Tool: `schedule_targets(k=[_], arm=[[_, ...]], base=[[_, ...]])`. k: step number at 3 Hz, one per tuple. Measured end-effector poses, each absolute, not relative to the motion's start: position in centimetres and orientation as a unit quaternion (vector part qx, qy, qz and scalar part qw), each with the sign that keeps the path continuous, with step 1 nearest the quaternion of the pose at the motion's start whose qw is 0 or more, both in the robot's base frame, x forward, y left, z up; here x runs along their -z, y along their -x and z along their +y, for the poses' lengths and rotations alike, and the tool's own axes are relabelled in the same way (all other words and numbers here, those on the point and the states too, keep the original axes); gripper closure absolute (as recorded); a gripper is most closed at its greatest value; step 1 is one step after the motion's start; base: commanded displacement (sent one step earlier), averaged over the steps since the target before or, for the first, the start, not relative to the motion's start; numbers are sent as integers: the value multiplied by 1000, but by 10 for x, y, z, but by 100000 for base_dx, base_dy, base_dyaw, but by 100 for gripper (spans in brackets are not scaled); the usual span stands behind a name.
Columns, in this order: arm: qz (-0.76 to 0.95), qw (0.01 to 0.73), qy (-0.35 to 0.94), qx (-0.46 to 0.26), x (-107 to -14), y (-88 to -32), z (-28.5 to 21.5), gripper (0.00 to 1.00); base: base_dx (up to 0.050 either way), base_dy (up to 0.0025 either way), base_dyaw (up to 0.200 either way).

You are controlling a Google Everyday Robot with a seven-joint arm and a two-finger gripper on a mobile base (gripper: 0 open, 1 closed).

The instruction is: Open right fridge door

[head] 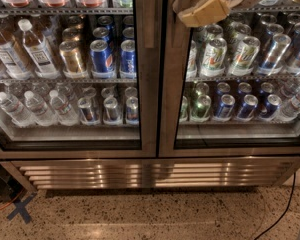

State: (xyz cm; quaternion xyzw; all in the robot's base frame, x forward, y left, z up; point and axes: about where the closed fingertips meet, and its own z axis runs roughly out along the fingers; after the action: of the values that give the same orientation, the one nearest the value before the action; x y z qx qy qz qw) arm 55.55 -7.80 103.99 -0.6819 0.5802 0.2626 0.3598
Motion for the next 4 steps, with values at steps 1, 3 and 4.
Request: schedule_targets(k=[1,3,4], arm=[[580,360,682,-263,-1040,-556,-78,100],[582,366,679,-258,-1045,-559,-78,100],[582,366,679,-258,-1045,-563,-78,100]], base=[[0,0,0],[0,0,0],[0,0,0]])
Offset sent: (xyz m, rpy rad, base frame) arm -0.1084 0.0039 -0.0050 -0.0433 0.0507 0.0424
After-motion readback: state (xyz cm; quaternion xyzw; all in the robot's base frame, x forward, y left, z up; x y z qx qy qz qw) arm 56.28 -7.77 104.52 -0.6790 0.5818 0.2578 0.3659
